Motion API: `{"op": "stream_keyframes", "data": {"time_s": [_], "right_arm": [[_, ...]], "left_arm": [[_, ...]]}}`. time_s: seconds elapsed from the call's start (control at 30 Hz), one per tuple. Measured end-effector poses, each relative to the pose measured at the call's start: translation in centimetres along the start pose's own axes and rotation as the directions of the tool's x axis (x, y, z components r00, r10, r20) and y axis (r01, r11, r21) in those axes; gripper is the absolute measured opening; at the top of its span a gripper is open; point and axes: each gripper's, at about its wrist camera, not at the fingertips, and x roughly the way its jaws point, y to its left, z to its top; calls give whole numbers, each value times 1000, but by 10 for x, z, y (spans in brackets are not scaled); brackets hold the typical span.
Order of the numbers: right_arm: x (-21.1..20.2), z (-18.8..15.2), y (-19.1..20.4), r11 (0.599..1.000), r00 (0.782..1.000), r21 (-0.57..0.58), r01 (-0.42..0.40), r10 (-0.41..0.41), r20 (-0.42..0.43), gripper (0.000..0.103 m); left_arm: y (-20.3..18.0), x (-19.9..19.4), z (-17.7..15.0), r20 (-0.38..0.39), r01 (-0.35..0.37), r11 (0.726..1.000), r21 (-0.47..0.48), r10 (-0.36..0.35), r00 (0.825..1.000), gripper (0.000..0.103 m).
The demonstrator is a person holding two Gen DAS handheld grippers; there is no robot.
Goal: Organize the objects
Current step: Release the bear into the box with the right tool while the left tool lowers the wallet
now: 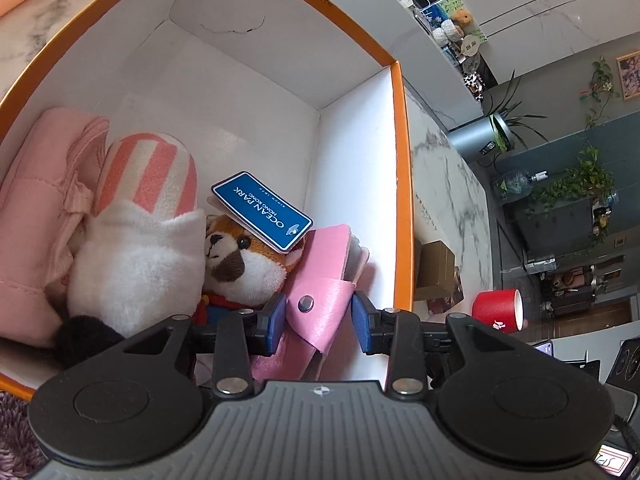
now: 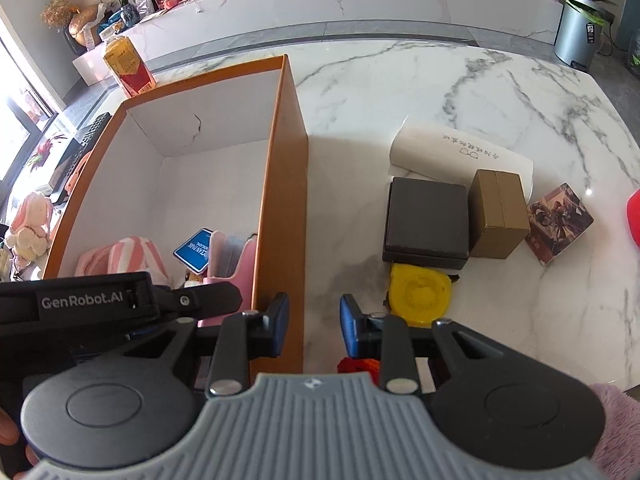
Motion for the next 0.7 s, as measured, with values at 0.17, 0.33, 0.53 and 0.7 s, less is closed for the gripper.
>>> {"op": "stream_keyframes", "data": {"time_s": [0.17, 0.33, 0.53, 0.7], "right_arm": [[-1, -1, -2, 1000, 1000, -4, 21, -21, 14, 42], [-2, -2, -3, 1000, 1000, 2, 14, -14, 17, 43], [-5, -3, -3, 1000, 1000, 11, 6, -6, 24, 43], [-16, -2, -11, 999, 998, 20, 25, -26, 57, 43]], "left_arm": [[-5, -4, -4, 5, -44, 998, 51, 43, 999, 41], [-12, -11, -7, 36, -94, 988, 122, 90, 995, 35], [-27, -13, -1, 24, -47, 979, 199, 43, 999, 36], [-47, -4, -6, -39, -46, 936, 350, 64, 997, 46]]}}
